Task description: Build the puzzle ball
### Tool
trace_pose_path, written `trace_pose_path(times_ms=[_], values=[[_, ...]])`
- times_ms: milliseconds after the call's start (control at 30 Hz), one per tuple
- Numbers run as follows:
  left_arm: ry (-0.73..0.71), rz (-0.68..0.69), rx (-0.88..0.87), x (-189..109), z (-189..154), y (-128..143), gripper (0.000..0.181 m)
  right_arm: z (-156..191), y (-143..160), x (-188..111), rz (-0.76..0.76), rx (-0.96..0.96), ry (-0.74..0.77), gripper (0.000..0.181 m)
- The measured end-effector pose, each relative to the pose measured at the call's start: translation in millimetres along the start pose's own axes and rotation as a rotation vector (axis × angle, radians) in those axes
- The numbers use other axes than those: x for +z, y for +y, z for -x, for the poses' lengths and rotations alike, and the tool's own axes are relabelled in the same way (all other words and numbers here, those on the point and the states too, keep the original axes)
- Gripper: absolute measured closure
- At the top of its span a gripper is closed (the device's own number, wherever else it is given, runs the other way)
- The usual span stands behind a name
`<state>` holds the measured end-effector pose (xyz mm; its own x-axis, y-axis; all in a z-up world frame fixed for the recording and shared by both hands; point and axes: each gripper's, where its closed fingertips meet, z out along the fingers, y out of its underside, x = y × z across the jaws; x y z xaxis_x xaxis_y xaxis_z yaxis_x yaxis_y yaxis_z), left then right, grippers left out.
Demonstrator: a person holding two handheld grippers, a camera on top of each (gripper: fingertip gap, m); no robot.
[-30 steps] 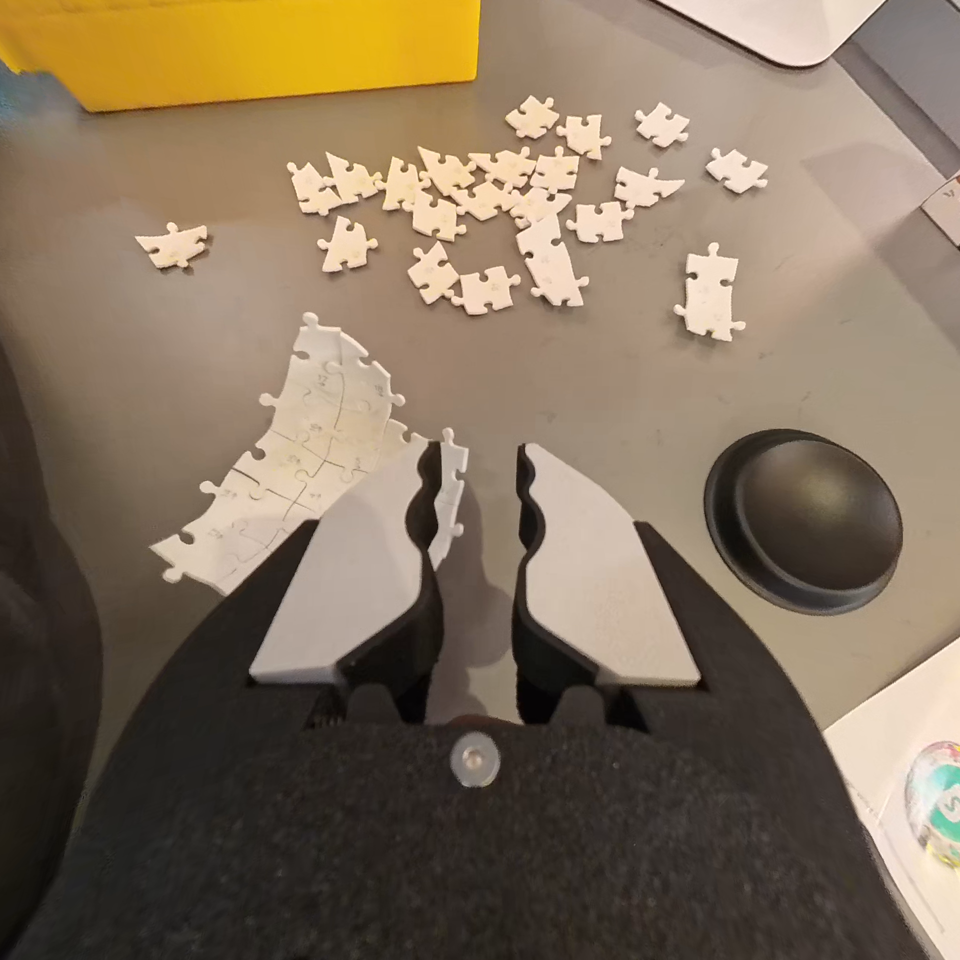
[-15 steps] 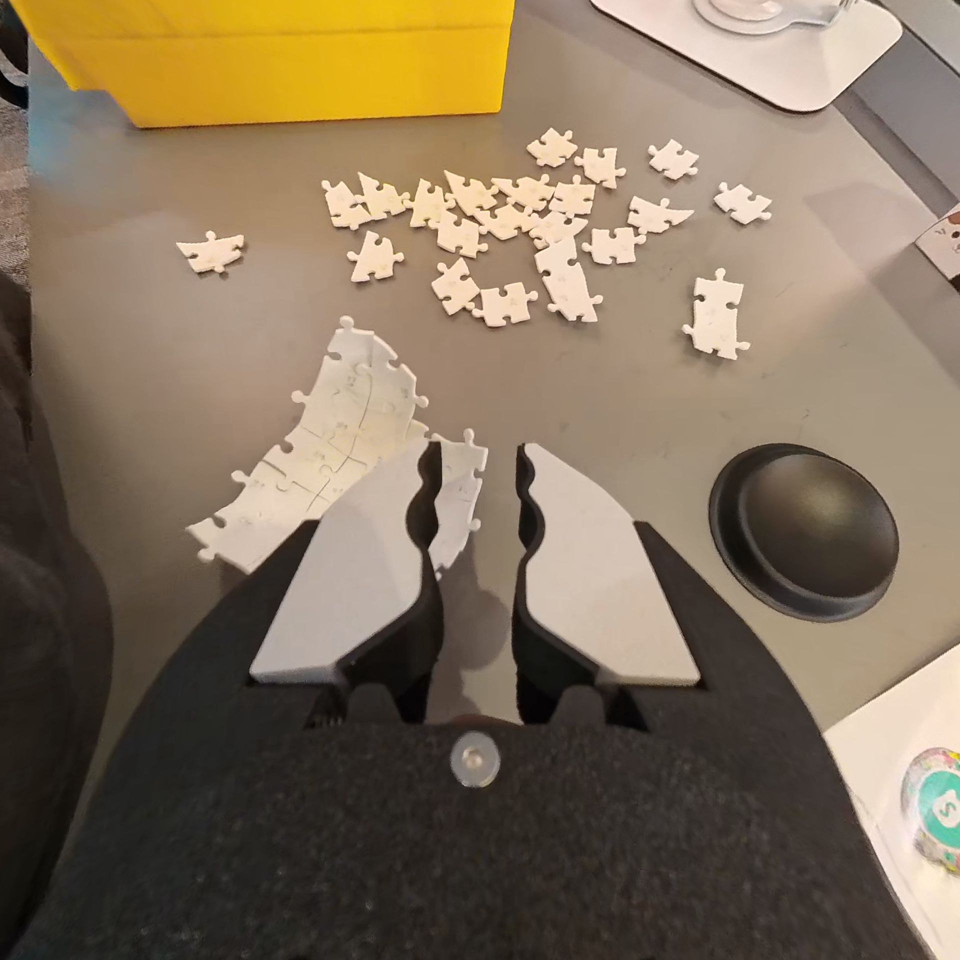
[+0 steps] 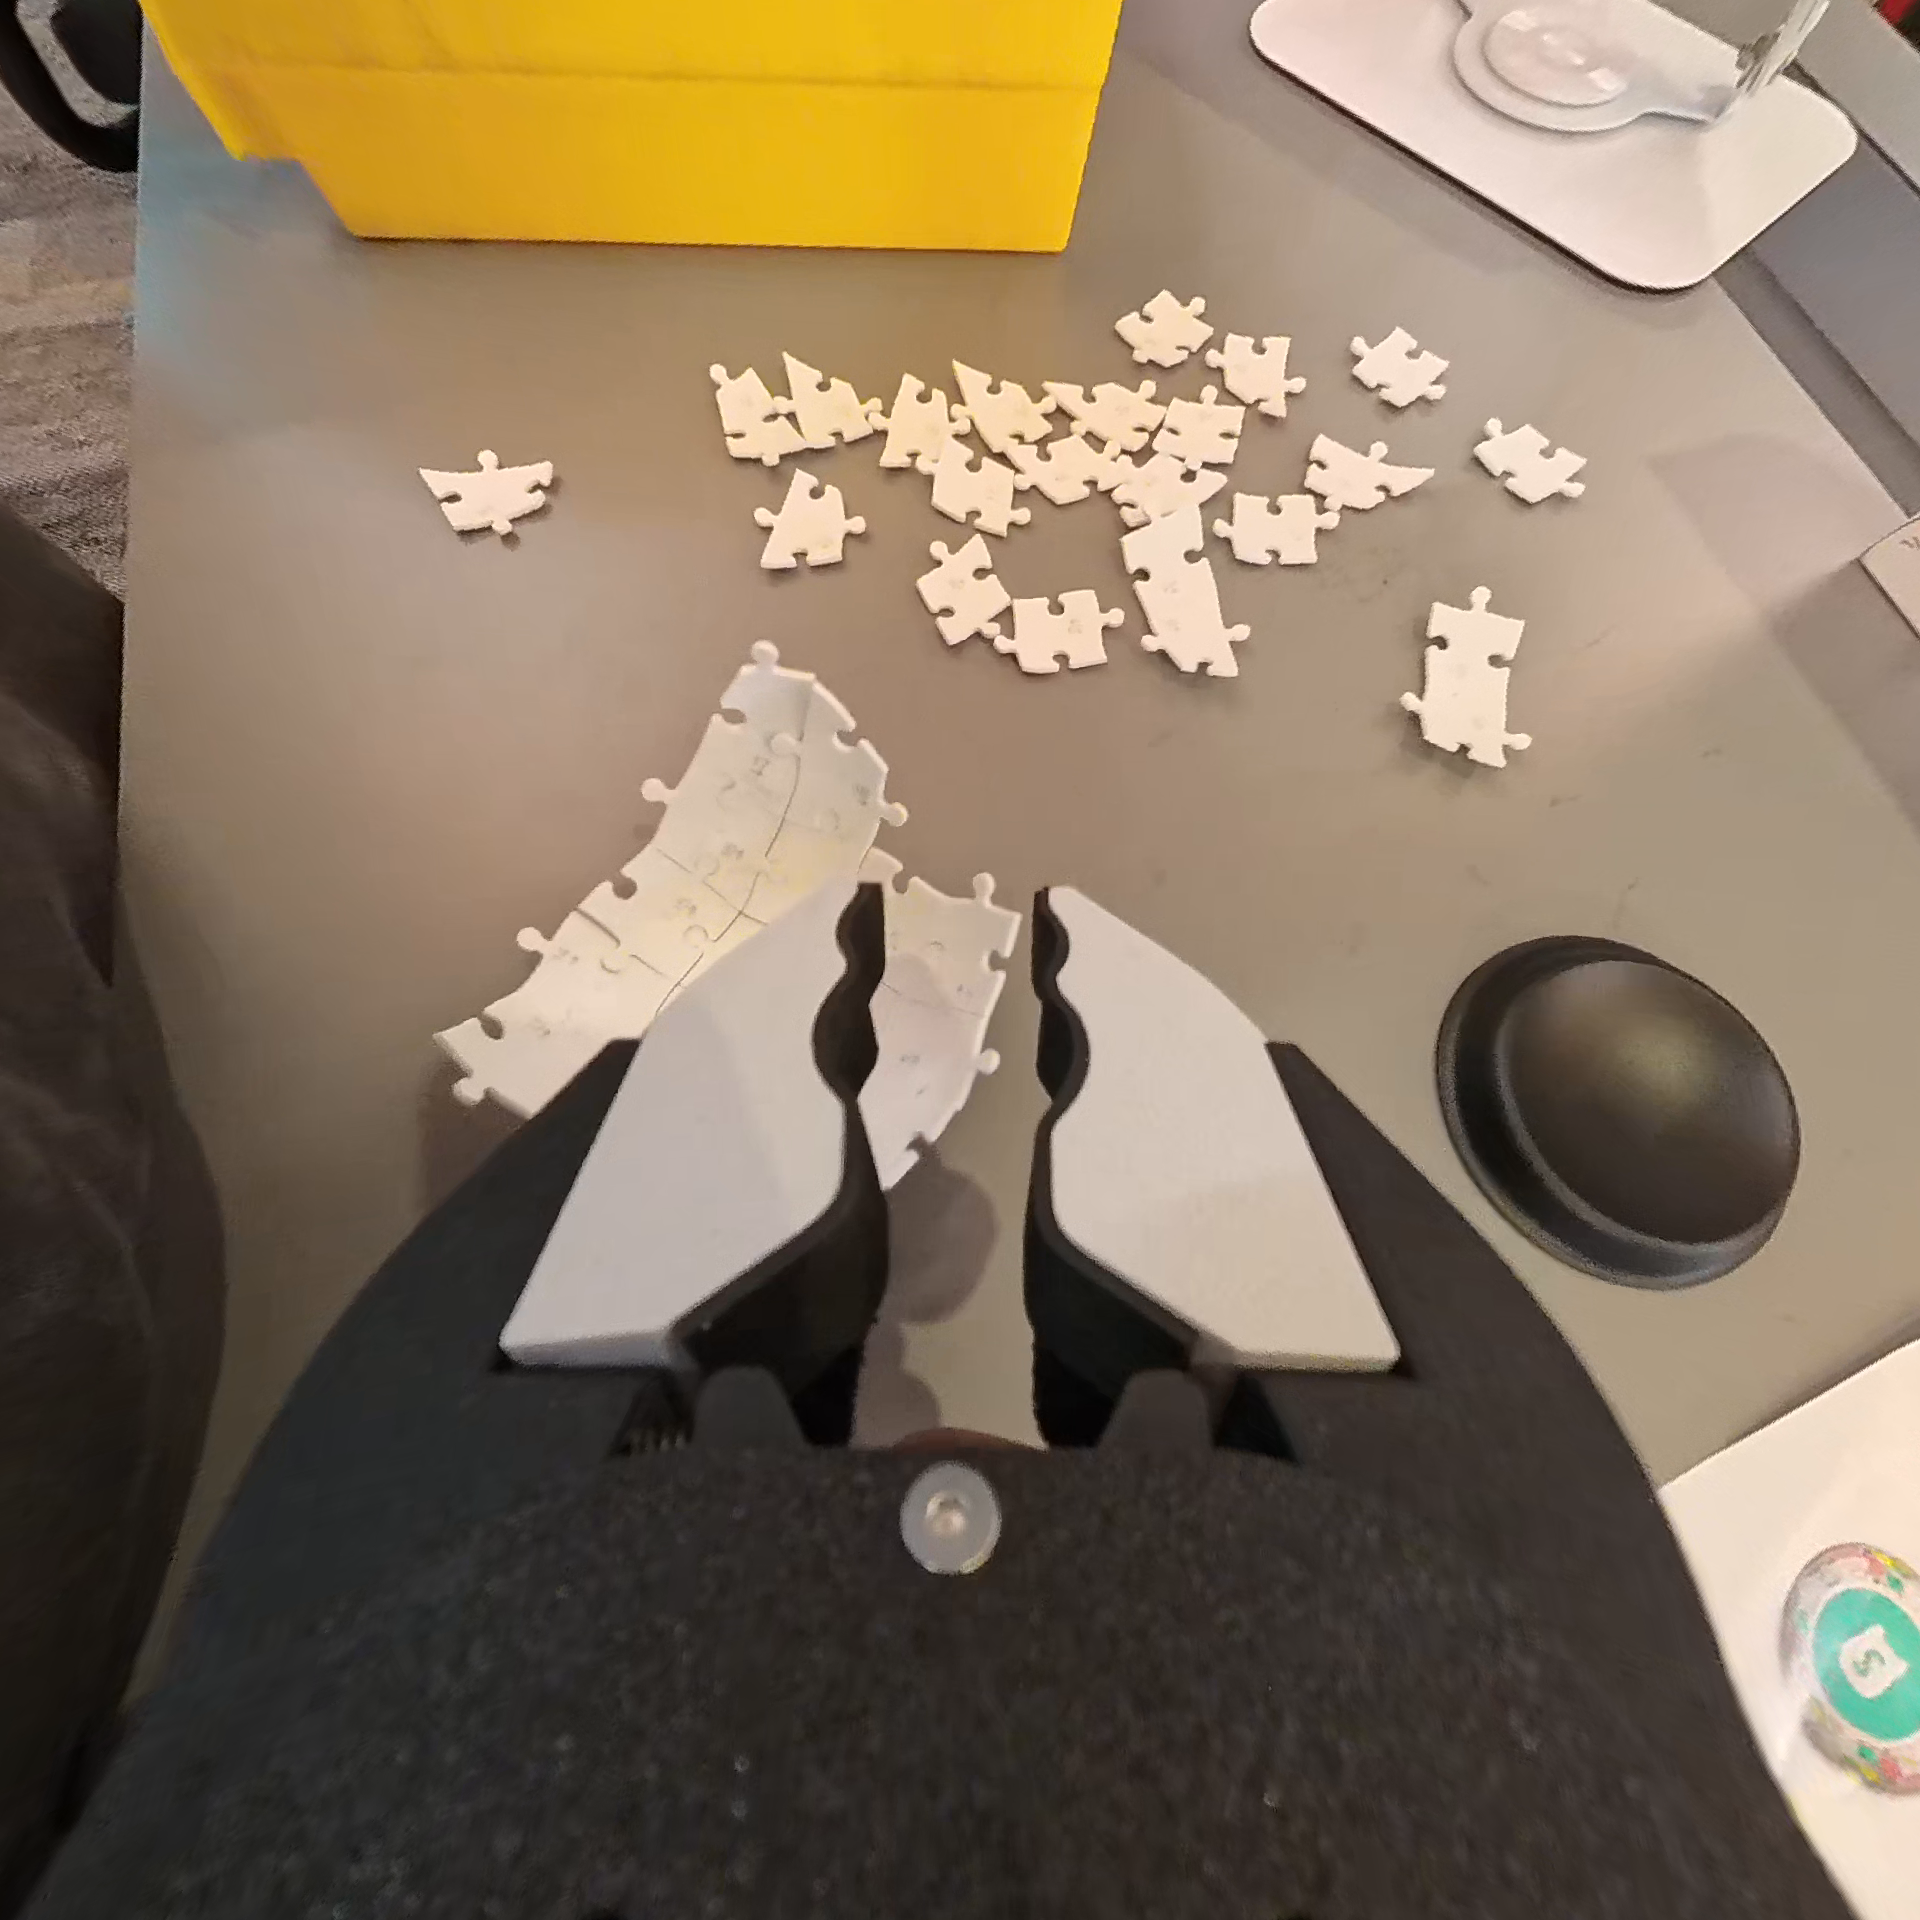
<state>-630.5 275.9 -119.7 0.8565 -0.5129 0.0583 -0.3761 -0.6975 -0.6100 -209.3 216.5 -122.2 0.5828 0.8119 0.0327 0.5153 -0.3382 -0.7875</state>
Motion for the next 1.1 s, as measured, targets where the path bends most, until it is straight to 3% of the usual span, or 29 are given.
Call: trace_pose_path(times_ms=[133, 233, 300, 433, 567, 833, 967, 1100], values=[[0.073, -0.054, 0.126, 15, -22, -49, 0.127, 0, -1, -5, -0.016, 0.004, 0.011, 0.155], [0.159, -0.021, 0.280, 50, -40, -85, 0.130, -1, 0, -9, -0.031, 0.007, 0.025, 0.155], [0.241, 0.049, 0.343, 79, -52, -95, 0.132, -1, 2, -12, -0.042, 0.020, 0.032, 0.155], [0.226, 0.211, 0.414, 129, -53, -94, 0.127, -1, 11, -20, -0.036, 0.031, 0.069, 0.155], [0.189, 0.270, 0.411, 153, -54, -91, 0.127, -7, 20, -26, -0.047, 0.078, 0.090, 0.155], [0.114, 0.293, 0.409, 162, -49, -89, 0.139, -18, 32, -23, -0.038, 0.103, 0.074, 0.155], [0.109, 0.276, 0.455, 159, -54, -86, 0.156, -21, 33, -22, -0.042, 0.106, 0.069, 0.155], [0.108, 0.250, 0.461, 159, -56, -85, 0.156, -21, 36, -22, -0.045, 0.116, 0.065, 0.155]])
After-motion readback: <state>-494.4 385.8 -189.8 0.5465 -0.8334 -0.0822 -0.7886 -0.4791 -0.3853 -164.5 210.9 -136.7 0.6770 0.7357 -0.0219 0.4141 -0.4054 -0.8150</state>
